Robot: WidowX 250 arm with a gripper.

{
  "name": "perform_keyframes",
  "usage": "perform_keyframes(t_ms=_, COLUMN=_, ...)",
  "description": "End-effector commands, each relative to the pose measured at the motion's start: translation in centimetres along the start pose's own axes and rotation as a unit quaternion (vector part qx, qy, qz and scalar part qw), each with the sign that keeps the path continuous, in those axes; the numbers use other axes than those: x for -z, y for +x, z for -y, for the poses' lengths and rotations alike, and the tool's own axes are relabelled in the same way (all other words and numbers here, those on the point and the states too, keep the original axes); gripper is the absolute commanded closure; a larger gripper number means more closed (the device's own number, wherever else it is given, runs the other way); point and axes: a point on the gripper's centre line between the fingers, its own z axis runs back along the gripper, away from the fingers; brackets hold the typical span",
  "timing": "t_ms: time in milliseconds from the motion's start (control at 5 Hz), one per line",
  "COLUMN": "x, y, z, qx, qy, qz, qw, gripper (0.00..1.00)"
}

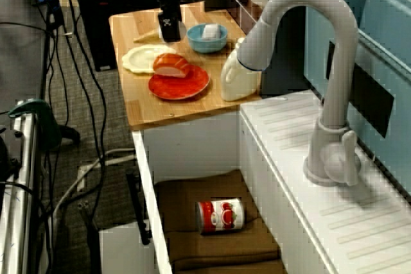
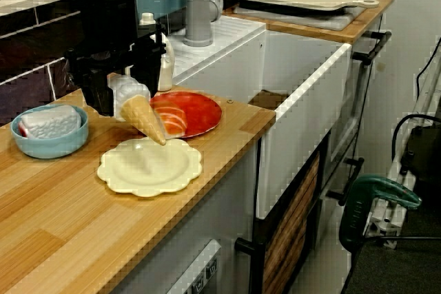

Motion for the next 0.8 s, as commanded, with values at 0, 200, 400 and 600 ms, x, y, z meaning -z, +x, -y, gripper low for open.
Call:
perform_keyframes(t_ms=0, x=-2.8, y=0.1, z=-1.7, qx=0.012, qy=0.055, qz=0.021, qw=0.9982, gripper=1.00)
perform_keyframes(t_ms=200, x=-1.9, y=-0.5, z=-1.9, qx=0.006, qy=0.065, qz=0.019, qw=0.9977, gripper=1.00)
perform_keyframes(t_ms=400, x=-1.3, y=-0.7, z=-2.1, qx=-0.002, qy=0.065, qz=0.018, qw=0.9977, gripper=1.00)
perform_keyframes(t_ms=600, x=-0.9, y=-0.6, z=-2.2, qx=-0.007, qy=0.069, qz=0.004, qw=0.9976, gripper=0.23)
